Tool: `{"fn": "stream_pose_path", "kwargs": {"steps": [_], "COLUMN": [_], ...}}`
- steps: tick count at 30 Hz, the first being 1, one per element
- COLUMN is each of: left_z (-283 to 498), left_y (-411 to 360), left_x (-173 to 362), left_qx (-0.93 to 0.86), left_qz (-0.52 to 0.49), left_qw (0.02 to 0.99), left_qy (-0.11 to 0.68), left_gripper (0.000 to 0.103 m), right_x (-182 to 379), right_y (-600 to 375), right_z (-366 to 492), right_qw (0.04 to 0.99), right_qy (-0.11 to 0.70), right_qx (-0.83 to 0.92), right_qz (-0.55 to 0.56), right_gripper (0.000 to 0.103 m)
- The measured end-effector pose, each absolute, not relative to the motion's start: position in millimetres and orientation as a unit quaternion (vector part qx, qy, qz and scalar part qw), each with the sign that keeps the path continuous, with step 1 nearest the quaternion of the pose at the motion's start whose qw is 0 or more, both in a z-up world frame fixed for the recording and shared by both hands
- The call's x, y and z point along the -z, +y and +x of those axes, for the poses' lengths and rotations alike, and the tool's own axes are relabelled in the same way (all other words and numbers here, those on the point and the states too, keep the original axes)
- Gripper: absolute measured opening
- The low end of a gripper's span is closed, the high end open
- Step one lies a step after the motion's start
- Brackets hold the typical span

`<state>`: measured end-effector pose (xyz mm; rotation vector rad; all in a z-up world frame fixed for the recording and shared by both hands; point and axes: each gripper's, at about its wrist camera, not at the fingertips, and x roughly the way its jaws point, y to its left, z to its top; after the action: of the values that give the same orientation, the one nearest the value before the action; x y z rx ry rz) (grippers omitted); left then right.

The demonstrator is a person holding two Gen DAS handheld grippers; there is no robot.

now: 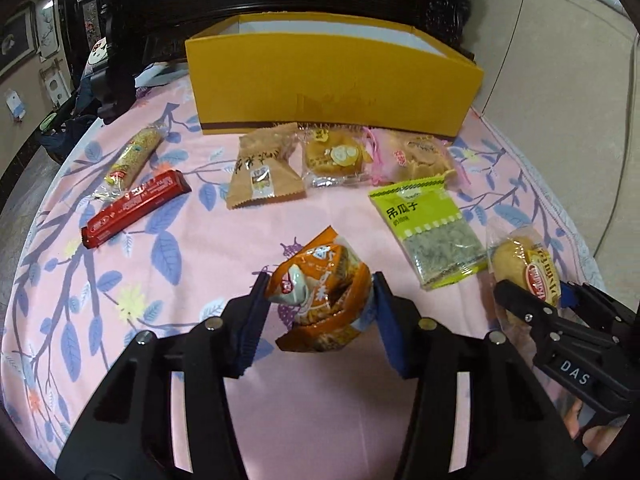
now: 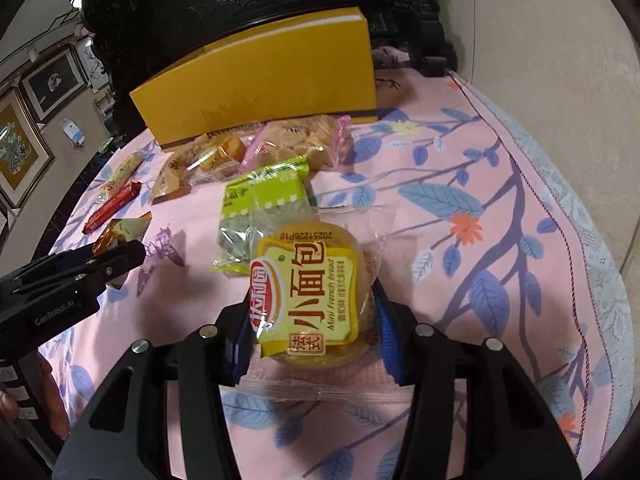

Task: Organize snacks
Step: 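Carry both packs into the yellow box and open both tools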

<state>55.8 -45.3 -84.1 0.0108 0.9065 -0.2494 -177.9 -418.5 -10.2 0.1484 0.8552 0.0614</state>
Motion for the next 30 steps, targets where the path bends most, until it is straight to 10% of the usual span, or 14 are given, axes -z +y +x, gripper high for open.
{"fn": "stream_pose_path", "kwargs": {"steps": [30], "left_z": [302.6], "left_y": [-62.5], "left_x": [-26.9], "left_qx": [0.078], "left_qz": [-0.023], "left_qw": [0.902], "left_qy": [0.424], "left_gripper": [0.051], "right_x": [-115.4], "right_y": [-395.6], "right_z": [68.9], "right_qw": [0.921], "right_qy": [0.376], "right_qx": [-0.055], "right_qz": [0.078], "right_gripper": [0.052]}}
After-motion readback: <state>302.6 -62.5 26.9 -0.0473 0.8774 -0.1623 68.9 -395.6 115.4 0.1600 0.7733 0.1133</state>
